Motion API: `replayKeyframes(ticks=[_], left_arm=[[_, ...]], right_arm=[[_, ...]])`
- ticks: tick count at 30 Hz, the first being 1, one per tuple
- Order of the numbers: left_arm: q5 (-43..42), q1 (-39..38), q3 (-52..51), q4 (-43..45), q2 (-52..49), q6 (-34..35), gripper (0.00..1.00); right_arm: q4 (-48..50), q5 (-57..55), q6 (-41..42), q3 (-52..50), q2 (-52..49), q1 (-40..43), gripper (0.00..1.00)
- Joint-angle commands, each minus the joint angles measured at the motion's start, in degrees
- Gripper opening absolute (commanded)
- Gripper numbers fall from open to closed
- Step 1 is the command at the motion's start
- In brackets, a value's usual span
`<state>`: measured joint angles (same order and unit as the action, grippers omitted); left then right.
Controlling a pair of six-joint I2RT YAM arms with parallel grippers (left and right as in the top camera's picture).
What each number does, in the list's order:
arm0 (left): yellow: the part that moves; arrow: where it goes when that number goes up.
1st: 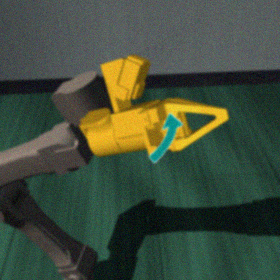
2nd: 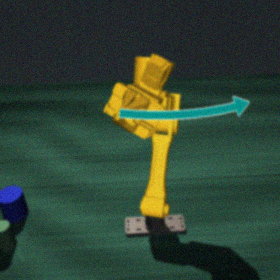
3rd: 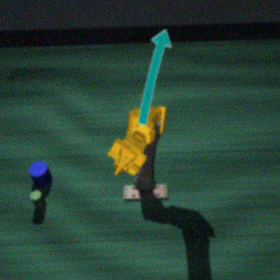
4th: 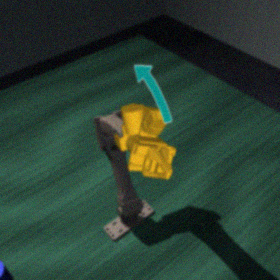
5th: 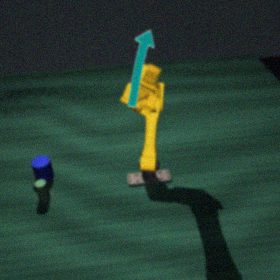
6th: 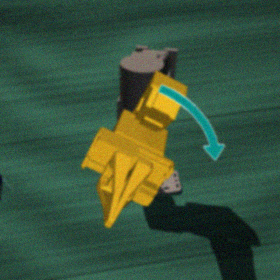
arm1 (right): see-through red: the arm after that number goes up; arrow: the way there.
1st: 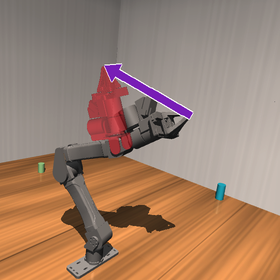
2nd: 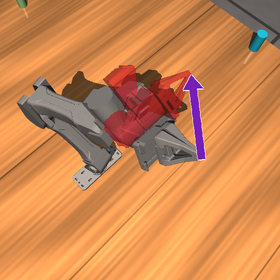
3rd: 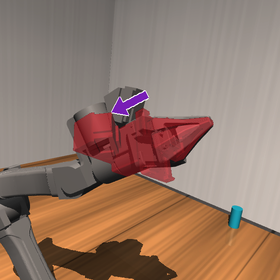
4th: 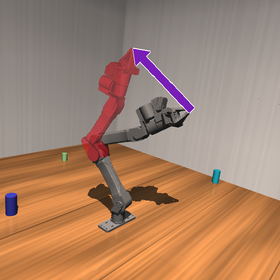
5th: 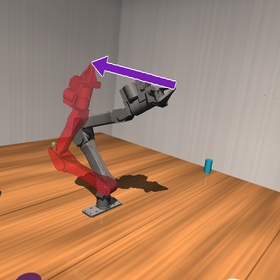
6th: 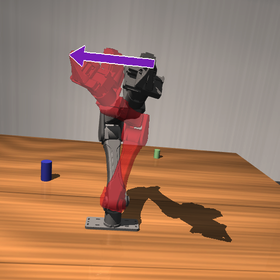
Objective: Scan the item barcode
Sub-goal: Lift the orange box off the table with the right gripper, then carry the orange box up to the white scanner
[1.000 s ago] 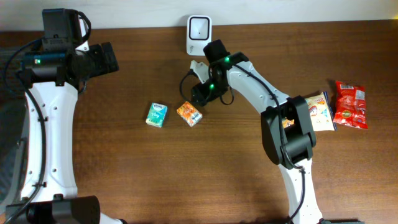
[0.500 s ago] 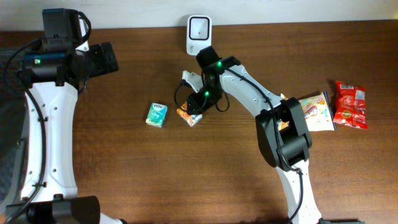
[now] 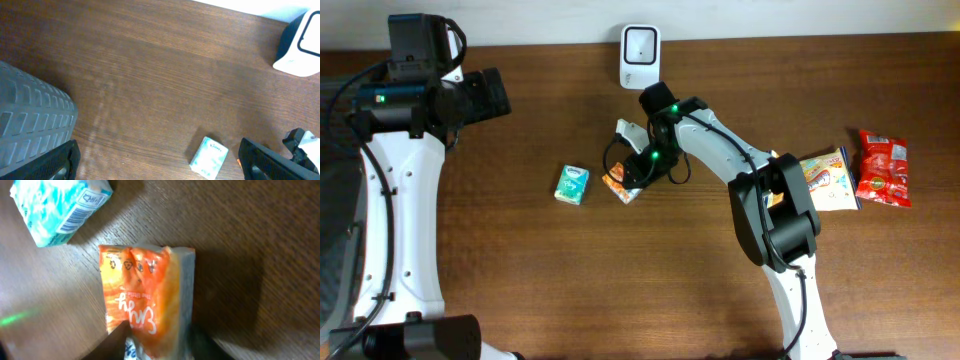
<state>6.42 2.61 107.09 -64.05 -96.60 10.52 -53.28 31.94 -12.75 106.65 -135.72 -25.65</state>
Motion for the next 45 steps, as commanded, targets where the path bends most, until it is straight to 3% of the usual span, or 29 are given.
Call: replayKeyframes(ticks=[1,4,10,25,28,30,39,45], left_arm=[[0.0,0.1,-0.2,0.1,-0.1,-0.3,0.99],[0.0,0.1,-0.2,0.1,-0.1,-0.3,0.99],[0.0,0.1,-0.2,0.1,-0.1,-0.3,0.99],[0.0,0.1,-0.2,0.1,-0.1,-0.3,0.99],[0.0,0.1,-0.2,0.1,-0.1,-0.3,0.99],[0.0,0.1,-0.2,0.1,-0.1,-0.3,0.99],[0.0,0.1,-0.2,0.1,-0.1,-0.3,0.99],[0.0,0.1,-0.2,0.1,-0.1,-0.3,0.99]], right_arm=[[1.1,0.6,-0.3,2.2,-1.2,0.3,0.49],[3.4,0.4,-0.3,2.2,-1.3,0.3,0.47],[2.2,0.4,-0.3,1.5,-1.4,-0.2,0.25],[0.3,0.5,-0.3,-0.5,-1.4,-0.2,0.24],[0.3,0.5,2.1,-0.5,-1.4,-0.2,0.04],[-0.5,1.9,2.3,-0.3,-1.0,0.1,0.04],[-16.0,33.4,2.3,9.9,3.0,8.2,0.04],[-17.9,56.7,3.8,10.8,3.8,13.0,0.04]])
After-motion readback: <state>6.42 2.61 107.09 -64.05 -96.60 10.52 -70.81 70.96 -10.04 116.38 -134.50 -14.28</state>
